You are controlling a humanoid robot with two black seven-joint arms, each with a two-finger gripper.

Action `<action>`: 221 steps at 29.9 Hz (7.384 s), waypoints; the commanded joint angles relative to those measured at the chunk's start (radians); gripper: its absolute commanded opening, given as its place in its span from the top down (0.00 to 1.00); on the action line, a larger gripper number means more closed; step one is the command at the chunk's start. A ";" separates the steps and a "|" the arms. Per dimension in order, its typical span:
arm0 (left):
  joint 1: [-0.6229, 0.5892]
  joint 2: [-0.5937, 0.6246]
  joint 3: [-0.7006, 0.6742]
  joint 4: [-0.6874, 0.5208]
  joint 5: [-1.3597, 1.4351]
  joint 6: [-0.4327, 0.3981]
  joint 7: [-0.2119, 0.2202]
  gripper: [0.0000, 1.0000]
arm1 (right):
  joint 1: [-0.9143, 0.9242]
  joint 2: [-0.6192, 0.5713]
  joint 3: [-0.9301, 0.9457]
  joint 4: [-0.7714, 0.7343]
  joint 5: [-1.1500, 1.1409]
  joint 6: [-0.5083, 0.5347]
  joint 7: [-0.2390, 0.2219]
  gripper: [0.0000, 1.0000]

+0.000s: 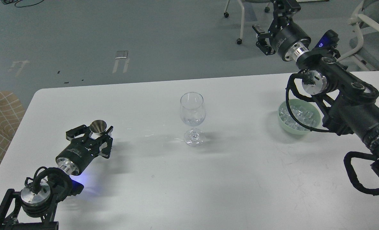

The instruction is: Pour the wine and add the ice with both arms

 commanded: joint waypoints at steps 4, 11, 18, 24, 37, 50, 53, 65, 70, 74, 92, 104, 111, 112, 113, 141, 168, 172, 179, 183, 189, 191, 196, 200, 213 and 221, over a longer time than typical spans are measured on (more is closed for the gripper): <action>-0.001 0.005 0.000 0.000 0.004 0.001 -0.001 0.43 | 0.002 0.000 0.000 0.000 0.000 0.000 0.000 0.00; -0.001 0.006 0.000 0.000 0.007 0.004 -0.001 0.21 | 0.002 0.002 0.002 0.000 0.000 0.000 0.000 0.00; 0.013 0.016 -0.001 0.000 0.007 -0.010 0.018 0.03 | 0.002 0.000 0.002 0.000 0.000 0.000 0.000 0.00; 0.034 0.017 -0.005 -0.003 0.007 -0.031 0.025 0.02 | 0.002 0.005 0.002 0.000 0.000 0.000 0.000 0.00; 0.120 0.075 -0.038 -0.018 -0.002 -0.086 0.025 0.02 | 0.000 0.000 0.000 0.000 0.002 0.000 0.000 0.00; 0.182 0.192 -0.199 0.015 0.002 -0.328 0.025 0.02 | 0.000 -0.003 0.000 0.000 0.000 0.000 0.002 0.00; 0.128 0.276 -0.202 0.058 0.007 -0.328 0.025 0.02 | 0.000 -0.003 0.000 0.000 0.000 0.000 0.002 0.00; -0.320 0.373 -0.149 0.455 0.338 -0.328 -0.088 0.02 | 0.000 -0.004 -0.001 0.003 0.000 0.000 0.002 0.00; -0.377 0.382 -0.028 0.491 0.369 -0.328 -0.272 0.02 | 0.000 -0.004 -0.003 0.003 0.000 0.002 0.002 0.00; -0.398 0.381 0.083 0.489 0.396 -0.328 -0.433 0.02 | 0.000 -0.004 -0.003 0.003 -0.003 0.002 0.002 0.00; -0.449 0.338 0.195 0.491 0.505 -0.249 -0.731 0.02 | -0.009 -0.001 -0.006 0.005 -0.005 0.002 0.002 0.00; -0.453 0.347 0.301 0.479 0.511 -0.328 -0.697 0.02 | -0.011 -0.208 -0.198 0.184 -0.050 -0.002 0.002 0.00; -0.489 0.341 0.400 0.479 0.518 -0.327 -0.700 0.02 | -0.024 -0.481 -0.322 0.408 -0.326 -0.050 0.002 0.00; -0.489 0.341 0.406 0.479 0.519 -0.326 -0.700 0.02 | -0.031 -0.501 -0.333 0.423 -0.359 -0.063 0.002 0.00; -0.489 0.339 0.408 0.479 0.519 -0.326 -0.700 0.02 | -0.035 -0.517 -0.339 0.440 -0.391 -0.075 0.002 0.00; -0.501 0.273 0.417 0.483 0.519 -0.304 -0.700 0.02 | -0.390 -0.658 -0.365 0.506 -1.313 -0.383 0.000 0.00; -0.498 0.261 0.417 0.477 0.519 -0.304 -0.702 0.02 | -0.383 -0.549 -0.439 0.431 -1.328 -0.361 -0.071 0.32; -0.498 0.261 0.417 0.477 0.519 -0.304 -0.700 0.02 | -0.379 -0.534 -0.439 0.423 -1.327 -0.348 -0.071 0.33; -0.498 0.261 0.417 0.476 0.519 -0.304 -0.700 0.02 | -0.376 -0.509 -0.439 0.407 -1.328 -0.336 -0.071 0.36; -0.499 0.261 0.417 0.476 0.519 -0.306 -0.700 0.02 | -0.376 -0.508 -0.440 0.405 -1.328 -0.322 -0.071 0.38; -0.496 0.261 0.417 0.476 0.519 -0.306 -0.702 0.02 | -0.374 -0.508 -0.440 0.405 -1.328 -0.308 -0.071 0.44; -0.496 0.261 0.417 0.476 0.519 -0.306 -0.702 0.02 | -0.374 -0.506 -0.439 0.405 -1.328 -0.307 -0.071 0.44; -0.496 0.261 0.417 0.476 0.519 -0.307 -0.702 0.02 | -0.373 -0.492 -0.439 0.394 -1.328 -0.307 -0.072 0.44; -0.496 0.261 0.417 0.476 0.519 -0.310 -0.702 0.02 | -0.373 -0.480 -0.439 0.385 -1.328 -0.307 -0.072 0.44; -0.496 0.261 0.417 0.476 0.519 -0.310 -0.702 0.02 | -0.374 -0.480 -0.440 0.384 -1.328 -0.305 -0.072 0.51; -0.496 0.261 0.417 0.476 0.518 -0.312 -0.702 0.02 | -0.373 -0.480 -0.440 0.384 -1.328 -0.285 -0.072 0.58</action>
